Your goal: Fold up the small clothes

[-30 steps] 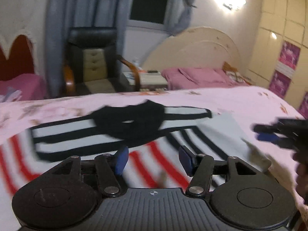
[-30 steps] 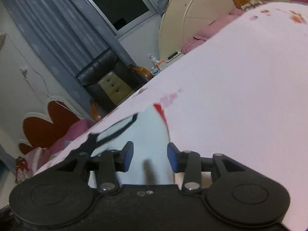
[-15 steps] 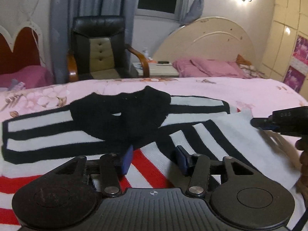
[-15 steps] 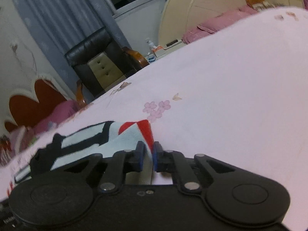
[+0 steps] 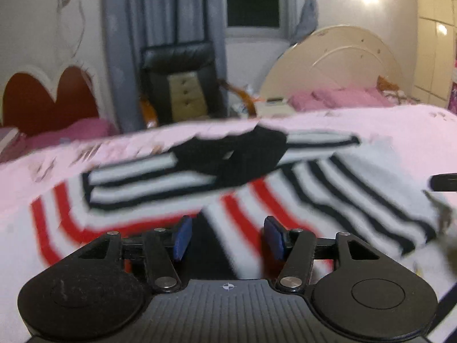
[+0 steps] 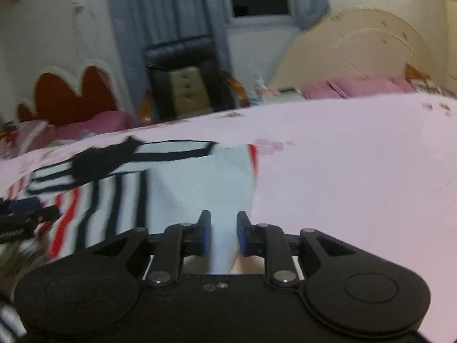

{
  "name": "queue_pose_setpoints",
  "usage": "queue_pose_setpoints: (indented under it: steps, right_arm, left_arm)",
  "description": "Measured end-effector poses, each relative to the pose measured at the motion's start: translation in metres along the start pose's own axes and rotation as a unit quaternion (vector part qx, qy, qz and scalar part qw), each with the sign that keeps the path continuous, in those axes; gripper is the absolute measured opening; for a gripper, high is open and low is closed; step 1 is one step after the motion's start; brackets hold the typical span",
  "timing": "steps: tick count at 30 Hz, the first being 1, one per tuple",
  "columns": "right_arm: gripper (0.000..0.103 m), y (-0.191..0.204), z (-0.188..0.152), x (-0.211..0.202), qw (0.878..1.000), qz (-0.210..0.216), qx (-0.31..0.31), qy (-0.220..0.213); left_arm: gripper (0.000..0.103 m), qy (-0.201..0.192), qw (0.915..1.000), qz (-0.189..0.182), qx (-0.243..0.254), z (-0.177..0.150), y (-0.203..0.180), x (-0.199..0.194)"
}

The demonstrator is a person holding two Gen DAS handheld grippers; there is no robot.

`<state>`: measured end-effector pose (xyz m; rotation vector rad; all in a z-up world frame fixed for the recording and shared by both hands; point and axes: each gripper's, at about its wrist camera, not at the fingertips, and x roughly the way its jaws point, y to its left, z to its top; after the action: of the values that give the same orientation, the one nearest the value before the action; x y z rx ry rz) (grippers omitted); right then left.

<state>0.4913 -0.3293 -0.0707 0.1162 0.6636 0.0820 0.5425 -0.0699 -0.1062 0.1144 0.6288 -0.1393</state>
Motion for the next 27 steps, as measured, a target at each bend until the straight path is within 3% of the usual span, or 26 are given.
queue_pose_setpoints:
  steps: [4,6,11,14,18,20,23,24,27]
  right_arm:
    - [0.021,0.014,-0.022,0.002,0.998,-0.026,-0.054,0.025]
    - [0.022,0.02,-0.025,0.002,0.996,-0.039,-0.076,0.016]
    - [0.026,0.022,-0.013,-0.013,0.998,-0.04,-0.043,0.021]
    - [0.03,0.026,-0.016,-0.031,0.999,-0.038,-0.038,0.006]
    - [0.031,0.034,-0.024,-0.047,1.0,-0.015,-0.012,0.006]
    - [0.031,0.042,-0.027,-0.05,1.0,-0.003,0.005,0.009]
    - [0.033,0.06,-0.028,-0.047,0.999,0.014,0.026,0.016]
    - [0.034,0.067,-0.028,-0.047,0.999,0.021,0.03,0.019]
    - [0.034,0.093,-0.026,-0.039,0.999,0.04,0.025,0.027]
  left_arm:
    - [0.063,0.002,0.9998,0.008,-0.017,-0.011,0.01,0.0]
    - [0.064,0.002,0.9997,0.005,-0.024,-0.011,0.012,0.002]
    - [0.065,-0.011,0.9984,0.018,-0.052,-0.012,0.032,-0.021]
    - [0.065,-0.031,0.9947,0.034,-0.092,-0.029,0.069,-0.053]
    - [0.065,-0.039,0.9803,0.072,-0.18,-0.073,0.142,-0.097]
    - [0.064,-0.038,0.9633,0.101,-0.246,-0.102,0.186,-0.119]
    - [0.064,-0.038,0.9213,0.15,-0.357,-0.147,0.256,-0.144]
    - [0.065,-0.043,0.9037,0.158,-0.396,-0.161,0.279,-0.152]
    - [0.064,-0.083,0.8592,0.155,-0.48,-0.192,0.324,-0.17]
